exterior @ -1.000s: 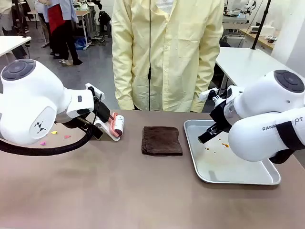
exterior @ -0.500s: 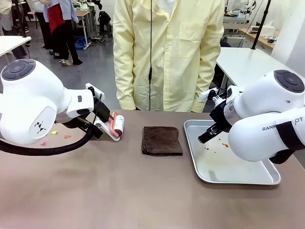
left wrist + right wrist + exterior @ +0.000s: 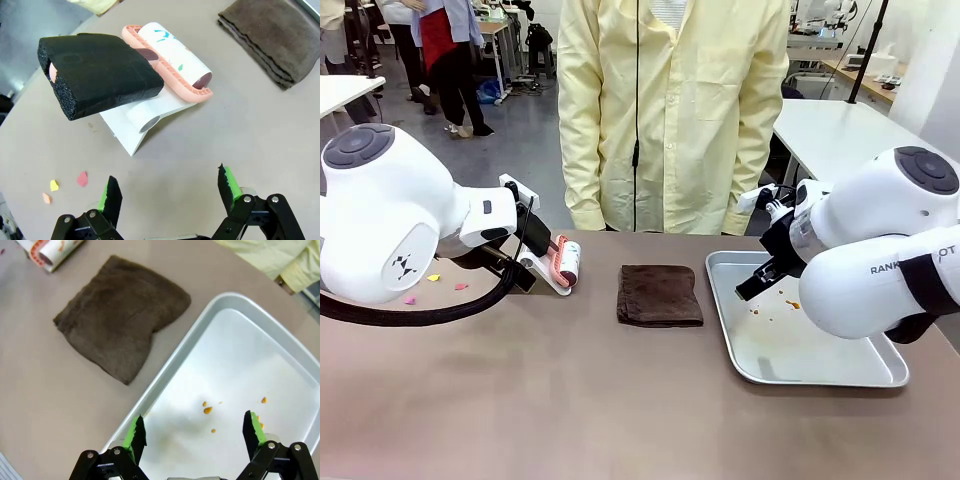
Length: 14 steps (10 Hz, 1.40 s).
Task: Clean the surface of the table.
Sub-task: Hold the Lint Roller with your left hand and the towel with your right hand.
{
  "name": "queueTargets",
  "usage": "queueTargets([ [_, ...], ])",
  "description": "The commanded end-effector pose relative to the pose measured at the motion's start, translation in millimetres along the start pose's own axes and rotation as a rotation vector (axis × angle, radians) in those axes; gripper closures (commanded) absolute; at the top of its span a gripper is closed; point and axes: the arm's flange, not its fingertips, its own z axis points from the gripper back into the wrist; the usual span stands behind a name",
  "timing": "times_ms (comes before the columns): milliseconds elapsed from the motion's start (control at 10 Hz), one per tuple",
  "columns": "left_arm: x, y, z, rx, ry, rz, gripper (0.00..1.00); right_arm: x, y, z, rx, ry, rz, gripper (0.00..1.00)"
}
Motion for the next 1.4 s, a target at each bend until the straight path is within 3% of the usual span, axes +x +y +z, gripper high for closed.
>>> queueTargets([
  [0, 0, 0, 0, 0.000, 0.000, -0.001, 0.00, 0, 0, 0, 0.000, 0.000, 0.000, 0.00],
  [900, 0, 0, 0, 0.000, 0.000, 0.000, 0.00, 0, 0, 0, 0.000, 0.000, 0.000, 0.00],
  [1000, -5, 4, 12, -0.111, 0.051, 0.026, 0.00, -8, -8, 8, 0.068, 0.122, -0.004, 0.00],
  [1100, -11, 12, 31, -0.219, 0.136, 0.140, 0.00, -22, -22, 27, 0.169, 0.194, -0.050, 0.00],
  [1200, -17, 18, 48, -0.232, 0.267, 0.256, 0.00, -33, -36, 46, 0.233, 0.246, -0.148, 0.00],
  [1300, -25, 30, 64, -0.366, 0.232, 0.331, 0.00, -41, -52, 57, 0.231, 0.267, -0.330, 0.00],
])
